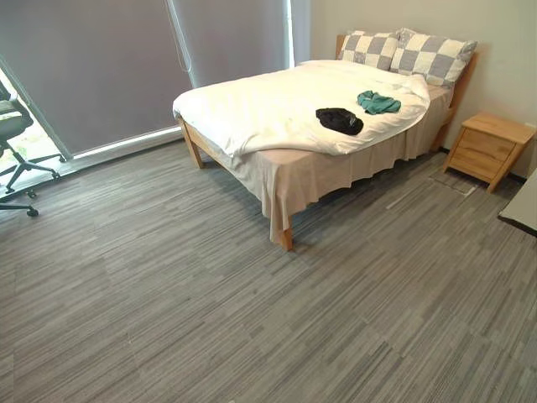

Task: Tidy up the quilt and then pick up the clothes from the bed and put them into the laundry hamper.

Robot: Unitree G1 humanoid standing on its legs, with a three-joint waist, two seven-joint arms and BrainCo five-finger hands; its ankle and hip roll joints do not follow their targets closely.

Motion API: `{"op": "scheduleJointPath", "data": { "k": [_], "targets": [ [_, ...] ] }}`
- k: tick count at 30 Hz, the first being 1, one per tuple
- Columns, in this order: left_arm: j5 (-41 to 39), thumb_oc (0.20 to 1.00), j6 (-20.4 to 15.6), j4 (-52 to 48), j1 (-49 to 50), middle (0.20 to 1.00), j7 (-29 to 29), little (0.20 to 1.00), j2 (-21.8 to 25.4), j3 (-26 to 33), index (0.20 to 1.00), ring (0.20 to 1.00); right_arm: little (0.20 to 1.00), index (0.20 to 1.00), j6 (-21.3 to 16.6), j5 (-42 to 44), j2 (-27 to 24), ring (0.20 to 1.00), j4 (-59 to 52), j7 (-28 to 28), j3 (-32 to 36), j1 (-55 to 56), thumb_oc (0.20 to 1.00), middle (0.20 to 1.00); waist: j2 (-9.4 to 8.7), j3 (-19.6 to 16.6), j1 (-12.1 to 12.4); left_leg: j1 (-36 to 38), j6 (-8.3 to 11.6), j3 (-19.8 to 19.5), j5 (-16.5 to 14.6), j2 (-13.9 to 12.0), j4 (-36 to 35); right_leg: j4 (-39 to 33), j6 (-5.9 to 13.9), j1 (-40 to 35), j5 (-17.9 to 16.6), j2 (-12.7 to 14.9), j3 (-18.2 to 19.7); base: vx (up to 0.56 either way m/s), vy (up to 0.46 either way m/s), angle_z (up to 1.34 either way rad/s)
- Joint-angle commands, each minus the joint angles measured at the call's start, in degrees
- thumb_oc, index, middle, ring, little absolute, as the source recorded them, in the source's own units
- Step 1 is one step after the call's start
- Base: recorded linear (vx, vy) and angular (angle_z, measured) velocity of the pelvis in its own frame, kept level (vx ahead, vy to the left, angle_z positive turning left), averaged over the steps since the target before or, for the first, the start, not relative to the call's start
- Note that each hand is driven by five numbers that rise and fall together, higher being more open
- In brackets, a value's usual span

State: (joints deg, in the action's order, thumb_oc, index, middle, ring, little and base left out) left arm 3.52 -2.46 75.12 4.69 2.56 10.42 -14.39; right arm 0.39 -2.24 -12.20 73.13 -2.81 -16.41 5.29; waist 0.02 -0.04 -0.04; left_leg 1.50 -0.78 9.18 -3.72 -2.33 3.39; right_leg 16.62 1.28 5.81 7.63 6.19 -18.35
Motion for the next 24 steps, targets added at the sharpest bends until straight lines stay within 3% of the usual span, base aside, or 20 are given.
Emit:
{"op": "scheduleJointPath", "data": {
  "k": [1, 12, 13, 14, 15, 16, 18, 19, 20, 21, 22, 24],
  "targets": [
    [2.72, 1.0, -2.12, 2.98, -5.77, 1.0, 0.6, 1.0, -1.26, -1.63, 1.0, 1.0, 1.0, 1.0, -1.34, -0.5, 2.63, 1.0, 2.29, -0.65, -1.64, -5.66, 1.0, 1.0, -2.91, 0.9, -1.19, 6.71, 7.22, 1.78, 2.66, -3.05, -8.22, -21.46, 11.16, -12.18, -10.17, 6.35, 0.0, 0.01, 0.019, -0.07],
    [2.65, 1.0, -2.06, 2.85, -5.54, 1.0, 0.55, 1.0, -0.41, -1.41, 1.0, 1.0, 1.0, 1.0, -1.3, 0.85, 2.75, 1.0, 1.56, -0.77, -0.63, -6.62, 1.0, 1.0, -3.46, 2.2, -0.94, 6.56, 5.63, 1.57, 1.6, -1.56, -8.11, -18.72, 11.71, -10.04, -10.3, 6.81, 1.68, 0.01, 0.037, -0.04],
    [2.32, 1.0, -2.04, 2.73, -5.79, 1.0, 0.51, 1.0, -0.14, -1.3, 1.0, 1.0, 1.0, 1.0, -1.34, 1.2, 2.65, 1.0, 1.36, -0.87, -0.28, -7.0, 1.0, 1.0, -3.48, 2.78, -1.0, 6.38, 5.36, 1.58, 1.57, -1.54, -8.05, -16.0, 11.57, -8.62, -9.77, 6.85, 2.12, -0.06, 0.092, -0.03],
    [1.38, 1.0, -1.83, 2.45, -6.39, 1.0, 0.45, 1.0, 0.63, -0.84, 1.0, 1.0, 1.0, 1.0, -1.04, 1.51, 2.68, 1.0, 1.77, -1.01, 0.25, -8.03, 1.0, 1.0, -3.25, 4.46, -0.96, 6.6, 4.72, 1.62, 1.19, -1.76, -8.01, -8.65, 12.52, -4.07, -9.8, 7.34, 2.54, -0.06, 0.069, -0.05],
    [1.37, 1.0, -1.82, 2.46, -6.45, 1.0, 0.44, 1.0, 0.63, -0.83, 1.0, 1.0, 1.0, 1.0, -1.04, 1.51, 2.68, 1.0, 1.79, -1.01, 0.27, -8.1, 1.0, 1.0, -3.29, 4.44, -0.88, 6.52, 4.7, 1.71, 1.17, -1.71, -7.99, -8.26, 12.52, -3.75, -9.62, 7.42, 2.7, -0.05, 0.079, -0.1],
    [0.81, 1.0, -1.74, 2.36, -6.65, 1.0, 0.39, 1.0, 0.7, -0.45, 1.0, 1.0, 1.0, 1.0, -0.91, 1.79, 2.62, 1.0, 1.88, -0.94, 0.67, -8.51, 1.0, 1.0, -2.84, 5.3, -0.79, 7.03, 4.32, 2.02, 0.77, -1.9, -7.91, -3.15, 13.69, -1.23, -10.74, 8.25, 2.28, -0.01, 0.053, -0.12],
    [0.01, 1.0, -1.47, 2.26, -7.03, 1.0, 0.61, 1.0, 0.84, 0.1, 1.0, 1.0, 1.0, 1.0, -0.54, 2.07, 2.64, 1.0, 2.02, -1.0, 1.54, -8.66, 1.0, 1.0, -1.74, 6.85, -0.69, 8.73, 3.98, 2.63, 0.06, -2.52, -7.95, 6.74, 13.72, 3.59, -14.7, 10.44, -1.28, 0.14, 0.056, -0.22],
    [0.02, 1.0, -1.14, 2.54, -7.15, 1.0, 0.57, 1.0, 1.15, 0.19, 1.0, 1.0, 1.0, 1.0, -0.35, 2.29, 3.04, 1.0, 2.29, -1.14, 2.4, -8.19, 1.0, 1.0, -1.81, 7.04, -1.15, 10.83, 3.94, 2.77, -1.34, -2.49, -8.39, 9.25, 13.72, 5.89, -17.41, 12.75, -4.79, 0.24, 0.019, -0.22],
    [0.02, 1.0, -1.14, 2.54, -7.15, 1.0, 0.56, 1.0, 1.16, 0.19, 1.0, 1.0, 1.0, 1.0, -0.35, 2.29, 3.05, 1.0, 2.29, -1.14, 2.4, -8.19, 1.0, 1.0, -1.83, 7.08, -1.26, 10.87, 3.95, 2.65, -1.37, -2.48, -8.39, 9.38, 13.72, 5.83, -17.29, 12.82, -4.88, 0.51, -0.057, -0.13],
    [0.33, 1.0, -1.15, 2.6, -7.55, 1.0, 0.41, 1.0, 1.33, -0.22, 1.0, 1.0, 1.0, 1.0, -0.45, 2.68, 3.0, 1.0, 2.4, -1.46, 2.81, -7.8, 1.0, 1.0, -2.82, 7.15, -2.61, 12.3, 4.63, 1.59, -3.19, -1.8, -8.39, 3.01, 13.72, 6.85, -16.71, 13.17, -5.12, 0.31, -0.059, -0.01],
    [0.33, 1.0, -1.16, 2.61, -7.55, 1.0, 0.4, 1.0, 1.33, -0.21, 1.0, 1.0, 1.0, 1.0, -0.45, 2.69, 3.01, 1.0, 2.4, -1.47, 2.79, -7.78, 1.0, 1.0, -2.66, 7.25, -2.66, 12.48, 4.71, 1.55, -3.32, -2.03, -8.39, 2.85, 13.72, 6.53, -16.65, 12.95, -5.31, 0.48, -0.111, 0.03],
    [0.8, 1.0, -1.42, 2.63, -8.12, 1.0, 0.46, 1.0, 1.44, -0.67, 1.0, 1.0, 1.0, 1.0, -0.64, 3.64, 2.9, 1.0, 1.99, -1.84, 3.17, -7.32, 1.0, 1.0, -3.33, 7.9, -4.37, 13.83, 6.51, 0.08, -4.9, -2.12, -8.39, -9.38, 13.72, 7.57, -16.89, 13.24, -3.92, 0.39, -0.171, 0.11]
  ]
}}
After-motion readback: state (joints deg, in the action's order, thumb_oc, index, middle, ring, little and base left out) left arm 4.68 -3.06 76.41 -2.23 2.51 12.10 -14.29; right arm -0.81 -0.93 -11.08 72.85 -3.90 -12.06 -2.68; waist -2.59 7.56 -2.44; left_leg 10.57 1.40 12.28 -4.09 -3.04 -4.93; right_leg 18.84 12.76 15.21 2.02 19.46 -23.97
